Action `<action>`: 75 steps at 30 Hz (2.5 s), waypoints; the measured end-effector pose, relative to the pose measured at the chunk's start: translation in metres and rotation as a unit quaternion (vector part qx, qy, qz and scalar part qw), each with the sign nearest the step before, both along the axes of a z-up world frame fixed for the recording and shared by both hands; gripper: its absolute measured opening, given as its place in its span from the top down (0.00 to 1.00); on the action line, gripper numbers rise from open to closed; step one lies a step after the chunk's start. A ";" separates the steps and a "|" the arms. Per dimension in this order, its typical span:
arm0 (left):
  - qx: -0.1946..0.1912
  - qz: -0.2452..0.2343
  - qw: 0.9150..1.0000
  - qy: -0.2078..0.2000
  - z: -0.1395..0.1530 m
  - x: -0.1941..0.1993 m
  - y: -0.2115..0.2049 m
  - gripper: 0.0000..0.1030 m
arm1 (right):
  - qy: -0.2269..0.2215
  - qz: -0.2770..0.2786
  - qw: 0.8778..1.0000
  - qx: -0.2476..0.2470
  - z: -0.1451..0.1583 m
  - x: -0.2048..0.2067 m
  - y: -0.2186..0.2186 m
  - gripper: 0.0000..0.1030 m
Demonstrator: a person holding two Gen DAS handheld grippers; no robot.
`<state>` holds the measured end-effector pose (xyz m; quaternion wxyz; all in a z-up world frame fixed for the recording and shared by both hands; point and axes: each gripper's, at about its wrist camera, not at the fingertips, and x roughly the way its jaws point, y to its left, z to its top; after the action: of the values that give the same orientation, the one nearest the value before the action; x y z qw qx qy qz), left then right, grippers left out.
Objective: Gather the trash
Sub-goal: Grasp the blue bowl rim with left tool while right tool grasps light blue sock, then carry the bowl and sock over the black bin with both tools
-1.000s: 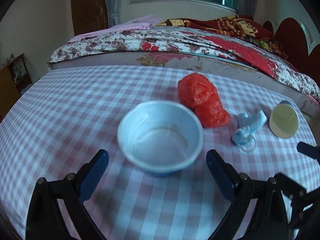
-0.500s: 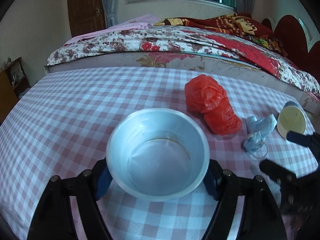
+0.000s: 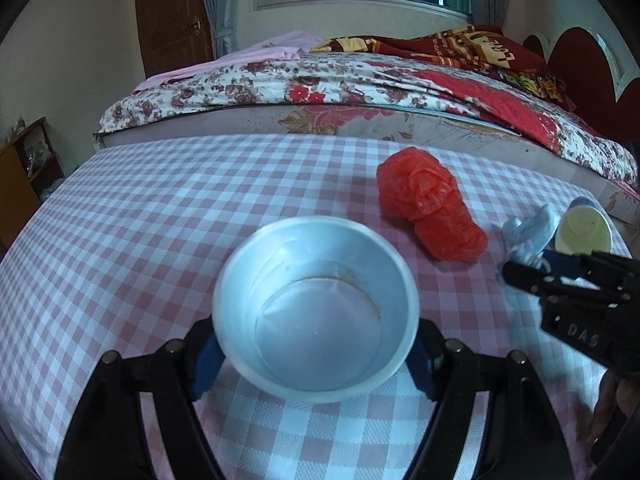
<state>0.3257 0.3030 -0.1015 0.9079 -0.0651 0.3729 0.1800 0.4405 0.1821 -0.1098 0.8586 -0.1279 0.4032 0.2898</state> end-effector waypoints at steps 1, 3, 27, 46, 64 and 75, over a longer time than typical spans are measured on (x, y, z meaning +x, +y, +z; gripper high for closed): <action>0.002 -0.001 1.000 -0.001 0.001 -0.003 -0.002 0.26 | -0.003 0.001 1.000 0.003 0.004 -0.003 -0.004 0.60; 0.005 -0.005 1.000 -0.005 0.005 -0.009 -0.008 0.26 | -0.011 0.003 1.000 0.009 0.013 -0.012 -0.013 0.60; 0.024 -0.104 0.993 -0.058 0.077 -0.113 -0.164 0.26 | -0.064 -0.070 0.994 0.051 0.088 -0.154 -0.206 0.60; 0.020 -0.211 0.975 -0.064 0.093 -0.167 -0.299 0.26 | -0.079 -0.150 0.982 0.082 0.099 -0.246 -0.359 0.60; -0.001 -0.307 0.950 -0.055 0.071 -0.183 -0.392 0.26 | -0.083 -0.210 0.970 0.086 0.080 -0.281 -0.458 0.60; -0.017 -0.381 0.924 -0.030 0.048 -0.194 -0.463 0.26 | -0.063 -0.257 0.962 0.062 0.050 -0.314 -0.523 0.60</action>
<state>0.1312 -0.1596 -0.0539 0.9175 0.0615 0.3453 -0.1875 0.1270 -0.3408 -0.0595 0.9340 0.0156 0.3488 0.0756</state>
